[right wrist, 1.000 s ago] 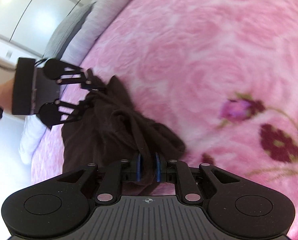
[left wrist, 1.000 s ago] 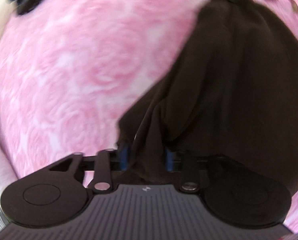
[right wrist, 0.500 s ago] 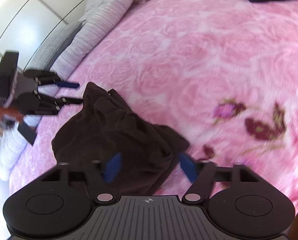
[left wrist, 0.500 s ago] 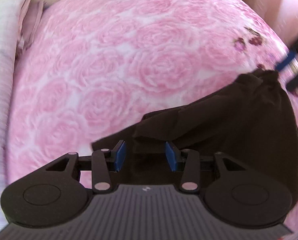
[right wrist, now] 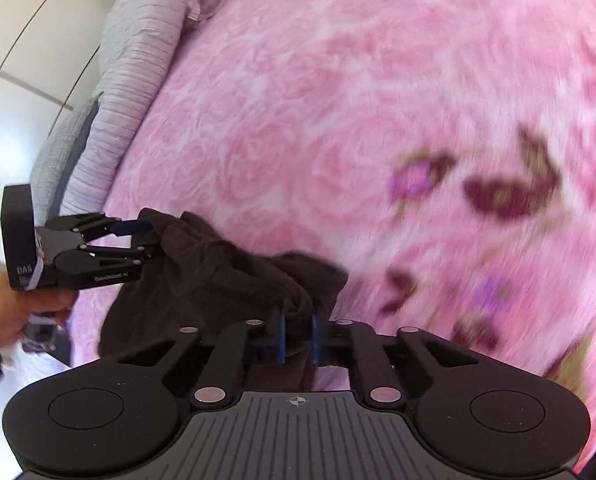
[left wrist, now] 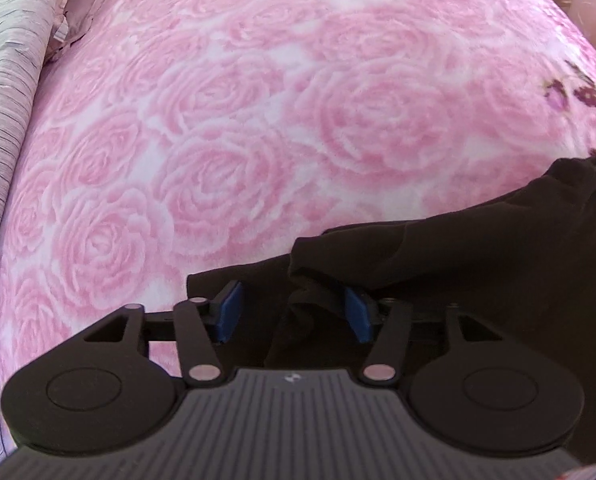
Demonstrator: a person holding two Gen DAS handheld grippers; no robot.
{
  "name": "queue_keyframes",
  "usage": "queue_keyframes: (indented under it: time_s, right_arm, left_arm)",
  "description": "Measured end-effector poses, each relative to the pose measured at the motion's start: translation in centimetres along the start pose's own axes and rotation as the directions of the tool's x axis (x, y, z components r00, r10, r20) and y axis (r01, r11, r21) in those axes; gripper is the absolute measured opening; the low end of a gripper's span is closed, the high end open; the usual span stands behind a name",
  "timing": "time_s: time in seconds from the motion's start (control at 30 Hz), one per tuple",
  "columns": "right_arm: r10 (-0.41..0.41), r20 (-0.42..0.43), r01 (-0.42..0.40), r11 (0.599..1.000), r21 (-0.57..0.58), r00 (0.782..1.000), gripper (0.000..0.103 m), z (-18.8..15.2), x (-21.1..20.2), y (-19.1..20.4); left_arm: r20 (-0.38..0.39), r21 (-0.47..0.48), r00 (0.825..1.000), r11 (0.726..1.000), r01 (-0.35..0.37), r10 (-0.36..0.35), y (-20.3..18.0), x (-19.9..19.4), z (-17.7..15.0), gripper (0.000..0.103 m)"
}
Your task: Fold clothes
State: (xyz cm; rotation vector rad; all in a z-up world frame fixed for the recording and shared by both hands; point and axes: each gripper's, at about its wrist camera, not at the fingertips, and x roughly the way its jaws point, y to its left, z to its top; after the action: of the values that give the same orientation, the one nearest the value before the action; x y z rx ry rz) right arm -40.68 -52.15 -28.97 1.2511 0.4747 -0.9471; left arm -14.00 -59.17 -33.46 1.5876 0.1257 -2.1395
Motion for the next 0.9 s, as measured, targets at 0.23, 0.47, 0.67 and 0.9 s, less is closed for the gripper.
queue_keyframes:
  time_s: [0.23,0.47,0.67,0.9]
  right_arm:
    - [-0.014,-0.059,0.012,0.999,-0.034,0.998,0.010,1.0,0.1,-1.2]
    - [-0.115,0.075,0.132,0.950,-0.284,0.991,0.012,0.9,-3.0,4.1]
    - [0.007,0.007,-0.002,0.830,-0.558,1.000,0.012,0.4,1.4,10.0]
    - [-0.023,-0.097,-0.037,0.820,-0.571,0.995,0.011,2.6,7.7,8.8]
  left_arm:
    - [-0.003,-0.002,1.000,1.000,0.000,0.000,0.9,-1.9,-0.3,0.049]
    - [-0.003,-0.092,0.998,0.994,-0.064,0.064,1.5,-5.0,-4.8,0.041]
    - [-0.032,-0.200,0.999,0.979,-0.033,0.027,0.4,-4.7,-9.7,0.040]
    - [-0.040,-0.322,0.999,0.946,-0.021,0.008,-0.1,-5.7,-14.4,0.039]
